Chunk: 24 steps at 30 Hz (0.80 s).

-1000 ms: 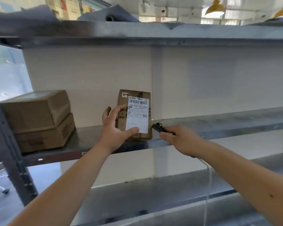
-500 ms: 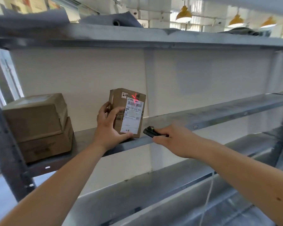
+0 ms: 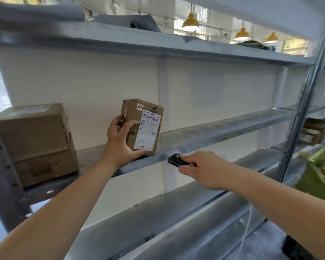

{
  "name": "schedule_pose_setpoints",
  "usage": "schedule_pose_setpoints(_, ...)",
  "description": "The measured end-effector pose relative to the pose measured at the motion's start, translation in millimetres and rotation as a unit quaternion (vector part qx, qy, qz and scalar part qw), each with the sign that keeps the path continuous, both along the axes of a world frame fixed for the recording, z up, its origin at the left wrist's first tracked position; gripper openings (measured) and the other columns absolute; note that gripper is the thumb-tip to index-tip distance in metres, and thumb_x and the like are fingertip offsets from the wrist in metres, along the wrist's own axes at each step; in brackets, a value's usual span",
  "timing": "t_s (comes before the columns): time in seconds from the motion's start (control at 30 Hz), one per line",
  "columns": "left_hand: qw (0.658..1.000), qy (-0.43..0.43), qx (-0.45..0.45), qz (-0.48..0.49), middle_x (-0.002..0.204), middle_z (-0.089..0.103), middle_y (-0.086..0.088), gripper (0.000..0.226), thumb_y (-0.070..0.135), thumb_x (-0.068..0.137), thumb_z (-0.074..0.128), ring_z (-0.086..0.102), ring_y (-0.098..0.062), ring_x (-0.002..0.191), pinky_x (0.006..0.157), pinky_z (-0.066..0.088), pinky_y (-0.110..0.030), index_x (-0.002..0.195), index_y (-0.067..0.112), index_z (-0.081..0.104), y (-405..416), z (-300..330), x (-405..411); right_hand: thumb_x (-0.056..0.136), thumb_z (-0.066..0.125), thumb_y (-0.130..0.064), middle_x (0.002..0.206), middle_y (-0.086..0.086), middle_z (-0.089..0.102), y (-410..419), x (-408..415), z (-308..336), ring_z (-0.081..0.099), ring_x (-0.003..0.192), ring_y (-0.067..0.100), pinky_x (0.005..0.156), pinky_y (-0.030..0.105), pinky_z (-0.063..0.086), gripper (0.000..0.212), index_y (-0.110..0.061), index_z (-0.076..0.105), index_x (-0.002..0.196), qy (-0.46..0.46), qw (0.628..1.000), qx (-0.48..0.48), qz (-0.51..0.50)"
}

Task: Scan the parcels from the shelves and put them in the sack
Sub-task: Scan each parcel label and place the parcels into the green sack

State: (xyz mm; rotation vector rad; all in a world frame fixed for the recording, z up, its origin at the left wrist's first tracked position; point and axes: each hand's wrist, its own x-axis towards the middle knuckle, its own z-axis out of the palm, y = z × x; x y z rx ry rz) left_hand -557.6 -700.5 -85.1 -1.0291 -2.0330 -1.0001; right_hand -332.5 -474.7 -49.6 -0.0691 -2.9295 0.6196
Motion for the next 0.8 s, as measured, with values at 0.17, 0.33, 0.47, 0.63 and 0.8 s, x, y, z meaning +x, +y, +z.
schedule_pose_setpoints(0.17,0.999,-0.015,0.028,-0.018,0.159,0.015,0.010,0.097,0.040,0.057,0.100,0.027,-0.024,0.148,0.116,0.036,-0.036,0.135,0.053,0.043,2,1,1,0.100,0.052,-0.057,0.069,-0.007,0.064,5,-4,-2,0.053,0.048,-0.007,0.043,0.011,0.035,0.041,-0.035,0.064,0.133,0.005,1.000,-0.010,-0.016)
schedule_pose_setpoints(0.33,0.994,-0.067,0.064,-0.060,0.159,0.015,0.009,0.101,0.040,0.056,0.102,0.033,-0.014,0.143,0.109,0.028,-0.009,0.132,0.060,0.039,24,2,17,0.101,0.052,-0.054,0.074,-0.006,0.065,22,-6,-7,0.053,0.047,0.003,0.041,0.014,0.035,0.041,-0.032,0.063,0.134,0.011,0.998,-0.035,-0.055)
schedule_pose_setpoints(0.47,0.984,-0.113,0.087,-0.107,0.155,0.020,0.010,0.097,0.057,0.052,0.093,0.028,0.014,0.137,0.102,0.024,0.005,0.129,0.066,0.036,57,2,43,0.103,0.050,-0.050,0.079,-0.005,0.065,50,3,-17,0.055,0.056,0.008,0.043,0.016,0.036,0.033,-0.033,0.062,0.129,0.026,0.994,-0.048,-0.096)
schedule_pose_setpoints(0.63,0.973,-0.147,0.073,-0.163,0.144,0.033,0.014,0.097,0.055,0.054,0.094,0.037,0.019,0.125,0.100,0.037,-0.011,0.132,0.064,0.037,118,-9,78,0.103,0.053,-0.045,0.071,-0.005,0.063,105,34,-40,0.053,0.052,0.008,0.042,0.017,0.036,0.013,-0.036,0.061,0.106,0.044,0.982,-0.103,-0.152)
schedule_pose_setpoints(0.8,0.949,-0.211,0.040,-0.230,0.144,0.037,0.015,0.097,0.054,0.050,0.095,0.044,0.015,0.122,0.108,0.044,-0.028,0.132,0.061,0.043,204,-39,117,0.102,0.053,-0.047,0.073,-0.003,0.065,172,77,-67,0.055,0.054,0.005,0.047,0.019,0.038,0.018,-0.035,0.066,0.107,0.042,0.972,-0.113,-0.201)
